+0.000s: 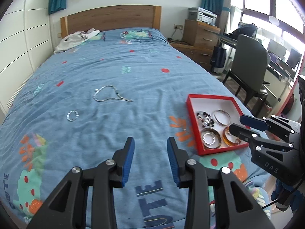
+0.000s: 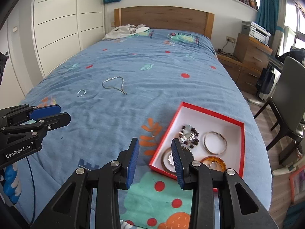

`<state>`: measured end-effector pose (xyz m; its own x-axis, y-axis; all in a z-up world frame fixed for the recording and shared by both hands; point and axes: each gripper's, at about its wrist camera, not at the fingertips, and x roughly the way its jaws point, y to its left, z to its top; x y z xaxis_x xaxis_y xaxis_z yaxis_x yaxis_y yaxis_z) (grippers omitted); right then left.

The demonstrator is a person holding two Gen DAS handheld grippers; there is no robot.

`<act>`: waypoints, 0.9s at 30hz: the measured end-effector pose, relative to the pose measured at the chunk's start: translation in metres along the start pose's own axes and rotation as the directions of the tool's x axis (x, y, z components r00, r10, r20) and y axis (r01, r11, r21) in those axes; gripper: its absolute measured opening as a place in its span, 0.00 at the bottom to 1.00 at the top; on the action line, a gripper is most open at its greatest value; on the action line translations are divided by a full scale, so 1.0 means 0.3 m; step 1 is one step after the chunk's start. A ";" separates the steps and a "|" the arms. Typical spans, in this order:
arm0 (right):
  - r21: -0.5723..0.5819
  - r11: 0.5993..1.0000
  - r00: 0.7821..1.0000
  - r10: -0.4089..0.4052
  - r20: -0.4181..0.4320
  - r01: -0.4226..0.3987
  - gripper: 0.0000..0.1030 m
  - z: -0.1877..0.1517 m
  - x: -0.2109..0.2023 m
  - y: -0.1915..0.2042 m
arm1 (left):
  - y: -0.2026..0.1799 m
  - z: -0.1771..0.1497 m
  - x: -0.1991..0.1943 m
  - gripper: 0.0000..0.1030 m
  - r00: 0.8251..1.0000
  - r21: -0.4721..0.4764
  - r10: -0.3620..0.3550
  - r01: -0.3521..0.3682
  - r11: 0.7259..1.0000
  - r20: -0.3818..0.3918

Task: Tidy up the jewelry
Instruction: 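Withdraw both tools toward the second hoop and the silver chain necklace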

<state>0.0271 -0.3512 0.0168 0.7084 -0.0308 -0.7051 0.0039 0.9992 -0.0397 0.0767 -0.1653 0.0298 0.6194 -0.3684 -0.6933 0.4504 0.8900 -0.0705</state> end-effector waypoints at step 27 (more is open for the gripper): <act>-0.106 0.979 0.983 0.166 -0.082 -0.174 0.46 0.238 0.470 0.297 | 0.679 -0.036 0.299 0.42 0.979 -0.264 0.176 -0.199 0.944 -0.107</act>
<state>0.1777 -0.2645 -0.0357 0.6388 0.1335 -0.7577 -0.1944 0.9809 0.0090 0.2170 -0.0142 -0.0544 0.6166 -0.1749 -0.7676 0.1324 0.9842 -0.1179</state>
